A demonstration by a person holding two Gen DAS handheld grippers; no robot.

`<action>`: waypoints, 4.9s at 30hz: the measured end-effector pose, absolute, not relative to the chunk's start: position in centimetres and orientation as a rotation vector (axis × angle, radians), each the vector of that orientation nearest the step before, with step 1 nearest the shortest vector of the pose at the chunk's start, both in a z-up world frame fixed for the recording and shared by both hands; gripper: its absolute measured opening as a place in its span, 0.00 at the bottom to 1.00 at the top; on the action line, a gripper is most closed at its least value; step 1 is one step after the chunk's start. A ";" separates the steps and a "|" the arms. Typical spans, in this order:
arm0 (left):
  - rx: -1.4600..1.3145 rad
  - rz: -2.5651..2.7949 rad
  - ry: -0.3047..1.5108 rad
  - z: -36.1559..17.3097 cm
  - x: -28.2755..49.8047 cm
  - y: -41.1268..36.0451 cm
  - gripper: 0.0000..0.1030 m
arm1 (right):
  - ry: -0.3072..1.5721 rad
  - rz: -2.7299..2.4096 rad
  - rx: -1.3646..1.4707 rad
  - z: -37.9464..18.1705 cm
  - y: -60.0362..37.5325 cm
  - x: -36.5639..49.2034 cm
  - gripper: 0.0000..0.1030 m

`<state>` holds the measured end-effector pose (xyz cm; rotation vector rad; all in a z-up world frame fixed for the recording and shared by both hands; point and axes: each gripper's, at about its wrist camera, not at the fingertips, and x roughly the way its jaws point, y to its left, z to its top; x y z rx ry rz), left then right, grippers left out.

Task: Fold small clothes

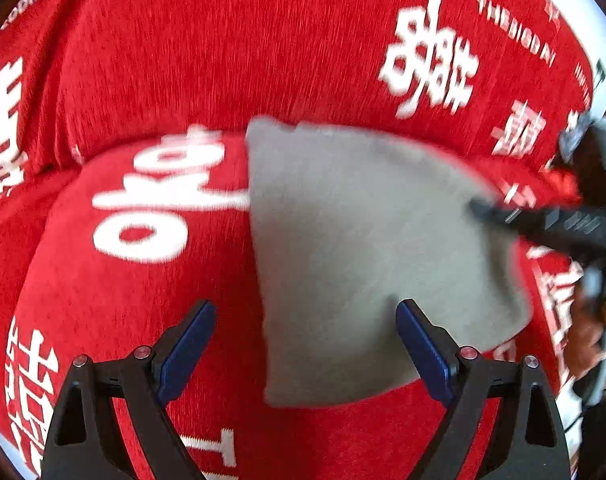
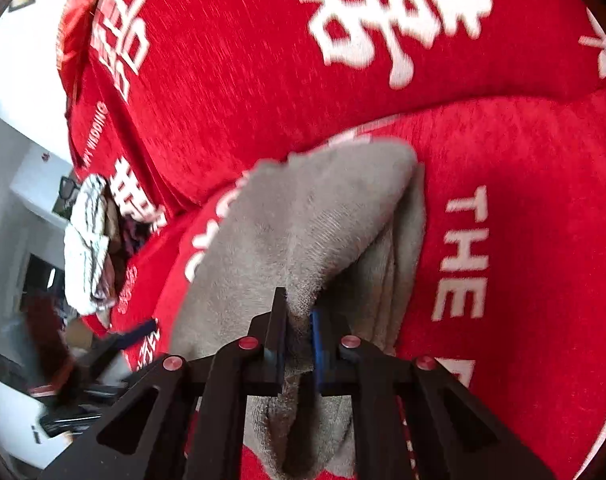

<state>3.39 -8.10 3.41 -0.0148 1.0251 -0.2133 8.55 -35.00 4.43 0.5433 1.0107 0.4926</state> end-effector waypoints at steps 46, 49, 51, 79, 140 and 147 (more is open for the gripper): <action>0.025 -0.115 1.157 1.0 18.6 -8.8 1.00 | 1.096 0.303 0.429 1.8 -33.6 17.4 0.68; 0.023 -0.143 1.121 2.3 16.8 -8.7 1.00 | 1.022 0.322 0.324 4.7 -32.3 14.5 0.68; 0.043 -0.158 1.086 3.3 14.7 -8.8 1.00 | 0.970 0.370 0.276 6.4 -31.0 11.6 0.68; -0.204 -0.382 1.126 5.7 8.2 -5.0 1.00 | 0.931 0.226 0.211 7.1 -35.0 0.1 0.74; -0.086 -0.352 1.064 6.8 1.1 -3.9 0.53 | 0.923 0.385 0.222 7.6 -20.8 -1.4 0.37; -0.092 -0.338 1.059 6.3 -1.0 -2.1 0.53 | 0.923 0.401 0.208 7.1 -18.8 -3.2 0.37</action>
